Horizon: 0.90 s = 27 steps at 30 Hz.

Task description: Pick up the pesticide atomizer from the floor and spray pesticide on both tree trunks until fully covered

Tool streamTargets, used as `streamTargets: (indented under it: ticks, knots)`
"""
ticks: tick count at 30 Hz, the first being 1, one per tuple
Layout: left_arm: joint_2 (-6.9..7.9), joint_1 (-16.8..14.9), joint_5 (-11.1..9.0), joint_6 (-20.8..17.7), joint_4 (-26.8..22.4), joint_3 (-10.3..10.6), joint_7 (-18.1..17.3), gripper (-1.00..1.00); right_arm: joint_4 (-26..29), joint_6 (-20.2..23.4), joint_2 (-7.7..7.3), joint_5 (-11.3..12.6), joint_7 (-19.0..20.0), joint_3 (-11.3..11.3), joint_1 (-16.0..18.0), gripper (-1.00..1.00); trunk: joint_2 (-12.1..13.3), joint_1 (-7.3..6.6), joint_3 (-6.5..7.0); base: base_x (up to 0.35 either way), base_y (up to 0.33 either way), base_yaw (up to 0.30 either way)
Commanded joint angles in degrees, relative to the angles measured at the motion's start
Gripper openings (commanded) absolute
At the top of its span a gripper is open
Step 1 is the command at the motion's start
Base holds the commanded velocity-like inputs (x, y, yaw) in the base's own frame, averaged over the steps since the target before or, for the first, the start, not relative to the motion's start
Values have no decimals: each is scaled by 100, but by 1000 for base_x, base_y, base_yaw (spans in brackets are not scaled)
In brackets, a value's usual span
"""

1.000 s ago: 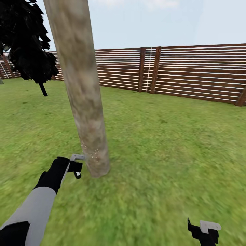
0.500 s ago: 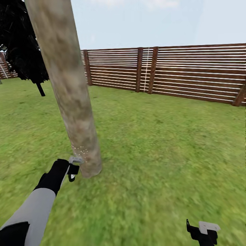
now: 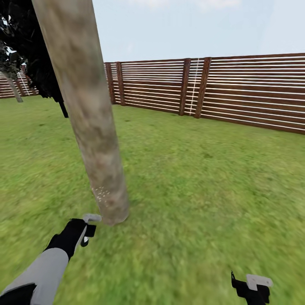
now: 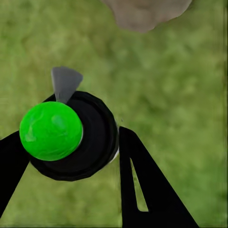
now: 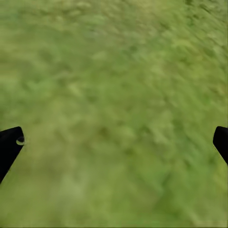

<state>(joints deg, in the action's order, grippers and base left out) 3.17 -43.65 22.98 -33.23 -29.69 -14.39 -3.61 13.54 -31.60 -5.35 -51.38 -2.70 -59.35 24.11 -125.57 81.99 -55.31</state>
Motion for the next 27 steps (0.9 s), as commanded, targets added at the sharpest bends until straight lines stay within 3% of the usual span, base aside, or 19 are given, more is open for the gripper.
streamTargets:
  ticks: [1,2,4,11,22,27]
  knots:
    - [-89,-4,85,-18,30,-36,-18,-100,-9,-22,-4,-62,-28,-32,6,100,-2,2,-5,334,-4,18]
    - [-221,-3,83,-17,58,-47,1,-100,-9,-22,-9,-61,-29,-33,6,100,-2,2,-5,293,-110,4]
    - [-253,-3,77,-17,68,-58,7,-100,-9,-22,-10,-58,-29,-33,6,100,-2,2,-5,238,-170,1]
    - [-179,16,38,-12,163,-55,17,-100,-3,-22,-6,-59,-20,-33,6,100,-2,2,-5,150,-225,6]
    - [-257,58,21,9,173,-55,18,-100,-1,-22,-3,-57,-20,-33,6,100,-2,2,-5,2,-21,257]
    - [-290,59,14,14,167,-55,18,-100,-1,-22,-2,-57,-20,-33,6,100,-2,2,-5,-109,-224,32]
